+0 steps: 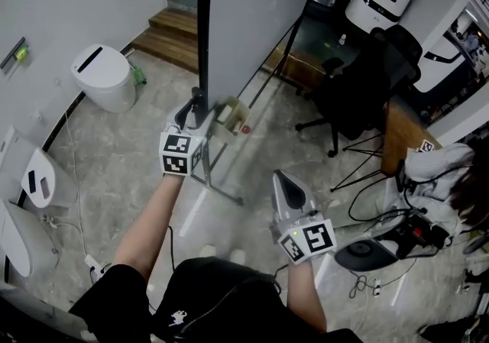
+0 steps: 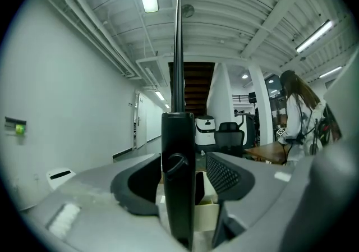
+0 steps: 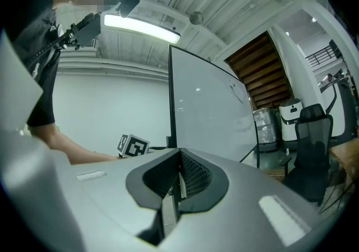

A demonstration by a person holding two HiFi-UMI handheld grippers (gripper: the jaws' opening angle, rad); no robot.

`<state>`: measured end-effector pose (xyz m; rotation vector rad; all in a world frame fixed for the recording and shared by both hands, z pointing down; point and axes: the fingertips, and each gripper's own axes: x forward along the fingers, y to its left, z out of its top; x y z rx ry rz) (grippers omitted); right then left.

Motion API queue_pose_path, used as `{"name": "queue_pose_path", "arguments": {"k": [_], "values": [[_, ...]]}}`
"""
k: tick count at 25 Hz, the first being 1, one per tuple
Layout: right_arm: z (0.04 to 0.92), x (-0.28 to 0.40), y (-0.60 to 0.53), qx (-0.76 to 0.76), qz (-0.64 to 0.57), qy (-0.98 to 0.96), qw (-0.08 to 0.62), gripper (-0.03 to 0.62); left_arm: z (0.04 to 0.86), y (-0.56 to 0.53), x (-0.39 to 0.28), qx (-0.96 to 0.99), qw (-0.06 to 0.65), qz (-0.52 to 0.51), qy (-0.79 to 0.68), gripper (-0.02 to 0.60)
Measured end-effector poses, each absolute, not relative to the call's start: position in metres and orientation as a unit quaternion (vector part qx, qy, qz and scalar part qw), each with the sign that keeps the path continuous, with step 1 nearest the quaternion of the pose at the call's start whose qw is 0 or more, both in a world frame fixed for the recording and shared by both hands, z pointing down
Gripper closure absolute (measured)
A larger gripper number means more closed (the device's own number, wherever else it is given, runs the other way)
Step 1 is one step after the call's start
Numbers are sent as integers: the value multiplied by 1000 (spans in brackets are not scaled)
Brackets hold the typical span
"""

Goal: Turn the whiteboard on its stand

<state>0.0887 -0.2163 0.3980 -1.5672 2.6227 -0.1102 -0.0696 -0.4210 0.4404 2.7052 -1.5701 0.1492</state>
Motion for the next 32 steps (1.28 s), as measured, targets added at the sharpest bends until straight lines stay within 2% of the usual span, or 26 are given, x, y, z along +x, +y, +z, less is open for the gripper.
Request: {"name": "queue_pose_path", "arguments": {"k": [7, 14, 32], "values": [[403, 100, -213, -530, -37, 847, 36, 585, 451, -439, -67, 861, 16, 49, -506, 332], [398, 110, -207, -543, -38, 838, 32, 585, 449, -446, -64, 860, 27, 47, -507, 384], [400, 115, -170, -558, -34, 828, 35, 585, 452, -415, -68, 851, 40, 48, -522, 390]]}}
